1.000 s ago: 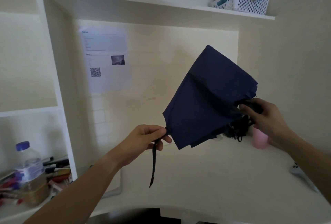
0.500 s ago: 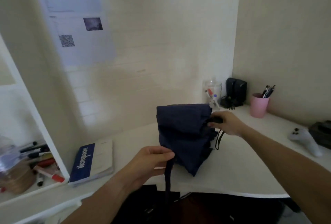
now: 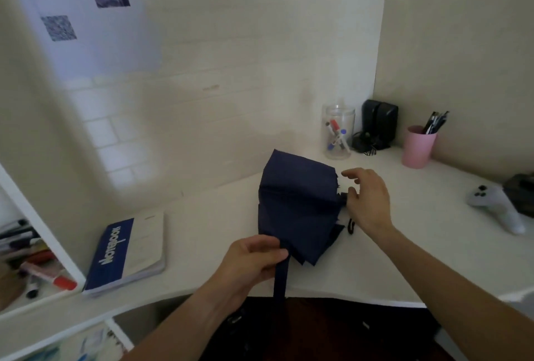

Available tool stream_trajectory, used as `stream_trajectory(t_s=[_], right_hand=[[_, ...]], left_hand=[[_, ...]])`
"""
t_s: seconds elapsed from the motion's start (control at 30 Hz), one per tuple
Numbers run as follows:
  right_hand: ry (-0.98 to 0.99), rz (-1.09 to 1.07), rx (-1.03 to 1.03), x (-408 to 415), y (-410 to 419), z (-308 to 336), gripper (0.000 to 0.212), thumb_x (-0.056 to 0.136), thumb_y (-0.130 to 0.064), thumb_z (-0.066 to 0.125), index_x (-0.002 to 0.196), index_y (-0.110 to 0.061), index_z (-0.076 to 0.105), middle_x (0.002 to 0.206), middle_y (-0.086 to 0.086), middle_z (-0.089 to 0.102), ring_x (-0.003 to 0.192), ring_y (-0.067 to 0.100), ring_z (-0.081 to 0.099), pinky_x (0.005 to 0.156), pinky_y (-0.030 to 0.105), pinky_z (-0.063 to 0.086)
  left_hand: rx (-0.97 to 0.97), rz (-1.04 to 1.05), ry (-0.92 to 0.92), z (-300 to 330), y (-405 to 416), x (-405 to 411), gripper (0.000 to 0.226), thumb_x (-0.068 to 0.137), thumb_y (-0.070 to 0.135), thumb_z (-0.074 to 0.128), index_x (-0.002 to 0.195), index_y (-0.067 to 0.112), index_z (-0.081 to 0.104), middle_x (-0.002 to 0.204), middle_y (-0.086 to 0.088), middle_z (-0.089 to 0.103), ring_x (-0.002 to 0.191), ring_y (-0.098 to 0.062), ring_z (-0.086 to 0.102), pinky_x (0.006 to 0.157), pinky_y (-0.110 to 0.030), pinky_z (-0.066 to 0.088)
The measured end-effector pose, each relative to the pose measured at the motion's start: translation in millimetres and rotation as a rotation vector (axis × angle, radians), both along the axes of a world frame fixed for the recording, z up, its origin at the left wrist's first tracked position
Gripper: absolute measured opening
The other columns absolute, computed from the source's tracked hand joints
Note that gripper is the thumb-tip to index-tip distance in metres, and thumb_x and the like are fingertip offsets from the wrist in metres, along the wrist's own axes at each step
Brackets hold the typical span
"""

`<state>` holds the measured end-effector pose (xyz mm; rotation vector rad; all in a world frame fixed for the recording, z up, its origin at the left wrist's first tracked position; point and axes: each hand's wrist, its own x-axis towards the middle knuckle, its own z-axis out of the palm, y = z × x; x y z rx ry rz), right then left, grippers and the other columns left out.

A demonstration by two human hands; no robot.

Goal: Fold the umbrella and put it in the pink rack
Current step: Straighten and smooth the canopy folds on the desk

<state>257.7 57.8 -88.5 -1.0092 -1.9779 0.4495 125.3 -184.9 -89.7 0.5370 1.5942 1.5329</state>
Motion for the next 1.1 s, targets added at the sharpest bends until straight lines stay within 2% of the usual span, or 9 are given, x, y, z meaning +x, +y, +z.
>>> stream_trajectory(t_s=[0.1, 0.2, 0.33, 0.43, 0.57, 0.73, 0.83, 1.0, 1.1], right_hand=[[0.212, 0.127, -0.026, 5.6, -44.0, 8.0, 0.025, 0.087, -0.002, 0.061, 0.100, -0.022, 0.070, 0.101, -0.003, 0.067, 0.082, 0.015, 0.065, 0.078, 0.030, 0.054], [0.043, 0.277, -0.021, -7.4, -64.1, 20.0, 0.017, 0.087, -0.019, 0.069, 0.102, -0.027, 0.069, 0.104, -0.007, 0.068, 0.094, 0.013, 0.064, 0.085, 0.027, 0.052], [-0.437, 0.162, 0.190, -48.6, -36.0, 48.9, 0.076, 0.080, -0.046, 0.071, 0.143, -0.016, 0.042, 0.144, 0.007, 0.048, 0.134, 0.032, 0.041, 0.109, 0.042, 0.040], [-0.885, 0.159, 0.063, -85.0, 0.0, 54.3, 0.130, 0.062, -0.061, 0.080, 0.157, -0.008, 0.008, 0.158, 0.017, 0.029, 0.145, 0.042, 0.027, 0.116, 0.054, 0.031], [-1.028, 0.285, -0.323, -110.1, 22.5, 28.5, 0.138, 0.064, -0.055, 0.084, 0.159, -0.008, -0.005, 0.162, 0.016, 0.028, 0.144, 0.037, 0.034, 0.115, 0.046, 0.037], [-0.765, 0.345, -0.312, -120.2, 32.4, 8.8, 0.065, 0.068, -0.030, 0.087, 0.124, -0.008, 0.062, 0.121, 0.012, 0.067, 0.113, 0.033, 0.062, 0.092, 0.041, 0.054], [-0.407, 0.413, -0.474, -123.2, 26.4, 5.2, 0.039, 0.073, -0.018, 0.084, 0.106, -0.004, 0.068, 0.103, 0.010, 0.074, 0.097, 0.030, 0.068, 0.084, 0.042, 0.057], [0.562, 0.598, -0.827, -130.5, 7.1, 34.8, 0.024, 0.087, -0.003, 0.072, 0.110, -0.006, 0.068, 0.102, 0.006, 0.075, 0.089, 0.028, 0.072, 0.076, 0.040, 0.057], [0.821, 0.662, -1.052, -134.5, -12.1, 44.2, 0.011, 0.096, -0.011, 0.059, 0.103, -0.006, 0.066, 0.085, 0.011, 0.069, 0.070, 0.030, 0.060, 0.062, 0.037, 0.048]], left_hand=[[0.014, -0.029, 0.029, 0.0, 5.2, 0.1, 0.030, 0.083, 0.000, 0.080, 0.112, 0.000, 0.073, 0.109, -0.025, 0.074, 0.090, -0.027, 0.076, 0.074, -0.029, 0.060], [-0.010, -0.041, 0.047, 0.6, 6.4, 1.1, 0.023, 0.085, -0.003, 0.074, 0.108, 0.002, 0.075, 0.105, -0.022, 0.076, 0.090, -0.028, 0.076, 0.071, -0.029, 0.061], [-0.088, 0.003, 0.056, -1.1, 6.3, 0.5, 0.018, 0.087, -0.007, 0.066, 0.103, -0.005, 0.073, 0.098, -0.020, 0.075, 0.081, -0.029, 0.072, 0.064, -0.029, 0.061], [-0.131, 0.075, 0.049, -4.6, 5.9, -6.3, 0.020, 0.089, -0.012, 0.060, 0.106, -0.012, 0.070, 0.089, -0.018, 0.067, 0.069, -0.023, 0.065, 0.051, -0.024, 0.057], [-0.188, 0.113, 0.162, -14.4, 1.0, -26.6, 0.012, 0.088, -0.005, 0.068, 0.099, -0.005, 0.074, 0.079, -0.015, 0.070, 0.059, -0.015, 0.065, 0.051, -0.021, 0.055], [-0.203, 0.152, 0.379, -17.0, -6.0, -66.3, 0.012, 0.088, 0.017, 0.078, 0.094, 0.007, 0.076, 0.083, -0.005, 0.073, 0.060, -0.011, 0.063, 0.055, -0.022, 0.052], [-0.149, 0.232, 0.587, -3.3, -4.1, -80.6, 0.004, 0.086, 0.022, 0.079, 0.086, 0.019, 0.077, 0.083, 0.004, 0.074, 0.067, -0.009, 0.064, 0.064, -0.023, 0.054], [0.087, 0.407, 1.021, 50.1, 3.2, -79.0, 0.004, 0.085, 0.024, 0.079, 0.087, 0.026, 0.076, 0.081, 0.015, 0.072, 0.071, 0.004, 0.063, 0.061, -0.005, 0.045], [0.165, 0.392, 1.237, 66.4, 18.0, -63.9, 0.008, 0.084, 0.024, 0.080, 0.087, 0.028, 0.074, 0.085, 0.017, 0.068, 0.069, 0.000, 0.061, 0.065, -0.010, 0.048]])
